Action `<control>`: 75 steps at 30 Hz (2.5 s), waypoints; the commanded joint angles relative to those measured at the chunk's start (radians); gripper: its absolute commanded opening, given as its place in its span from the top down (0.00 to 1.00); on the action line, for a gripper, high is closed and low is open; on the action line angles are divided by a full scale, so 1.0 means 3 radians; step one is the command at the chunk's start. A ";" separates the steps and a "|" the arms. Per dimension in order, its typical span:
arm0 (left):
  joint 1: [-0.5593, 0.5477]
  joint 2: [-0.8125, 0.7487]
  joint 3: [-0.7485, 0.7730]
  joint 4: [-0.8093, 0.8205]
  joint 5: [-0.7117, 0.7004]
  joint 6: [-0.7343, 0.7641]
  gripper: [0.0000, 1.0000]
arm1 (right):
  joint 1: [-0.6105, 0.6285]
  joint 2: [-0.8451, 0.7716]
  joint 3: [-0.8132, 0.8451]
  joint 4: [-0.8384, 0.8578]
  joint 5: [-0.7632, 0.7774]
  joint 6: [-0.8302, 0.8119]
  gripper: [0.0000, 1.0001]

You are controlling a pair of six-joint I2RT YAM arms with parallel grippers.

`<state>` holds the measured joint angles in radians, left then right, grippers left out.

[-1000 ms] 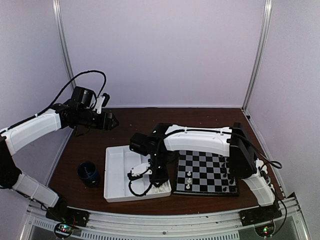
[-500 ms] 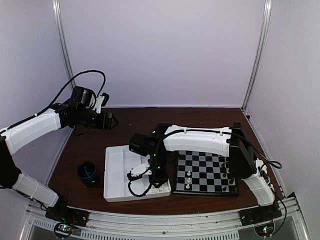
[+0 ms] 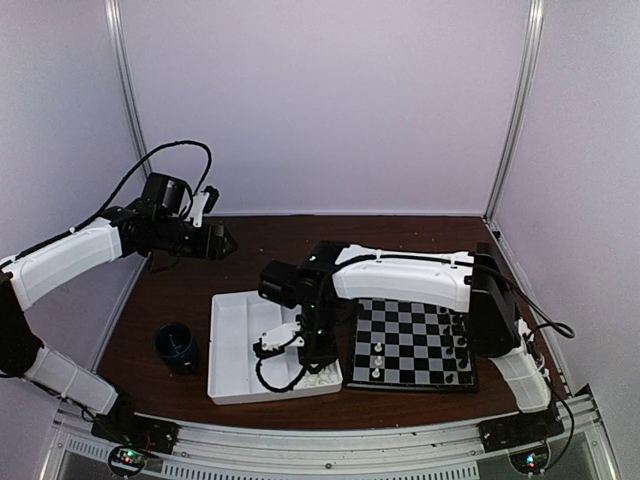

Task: Set up the chess pieces on the board
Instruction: Pick up the knight from the storage box, then place the knight at g1.

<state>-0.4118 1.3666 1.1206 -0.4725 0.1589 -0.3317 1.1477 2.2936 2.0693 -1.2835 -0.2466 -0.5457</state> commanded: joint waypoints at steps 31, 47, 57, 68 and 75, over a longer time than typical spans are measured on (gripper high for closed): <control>0.0033 -0.0055 0.0104 0.0085 0.0055 -0.0019 0.26 | 0.0087 0.0109 -0.0059 0.0087 0.0267 -0.0012 0.99; 0.0033 0.0006 0.0104 0.0085 0.0074 -0.0035 0.26 | 0.0035 -0.1050 -0.0817 0.0121 0.0516 -0.0065 1.00; 0.0033 0.0035 0.0108 0.0086 0.0101 -0.0045 0.26 | -0.0194 -0.1386 -0.1718 0.0537 0.0505 -0.0061 1.00; 0.0033 0.0064 0.0105 0.0084 0.0110 -0.0050 0.26 | -0.0429 -0.1189 -0.1831 0.0788 0.0377 -0.0053 1.00; 0.0033 0.0072 0.0110 0.0085 0.0115 -0.0050 0.26 | -0.0430 -0.1046 -0.1776 0.0736 0.0262 -0.0068 0.99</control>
<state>-0.4110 1.3811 1.1206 -0.4725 0.1799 -0.3397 1.0164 1.9472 1.5265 -1.0641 -0.1368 -0.5545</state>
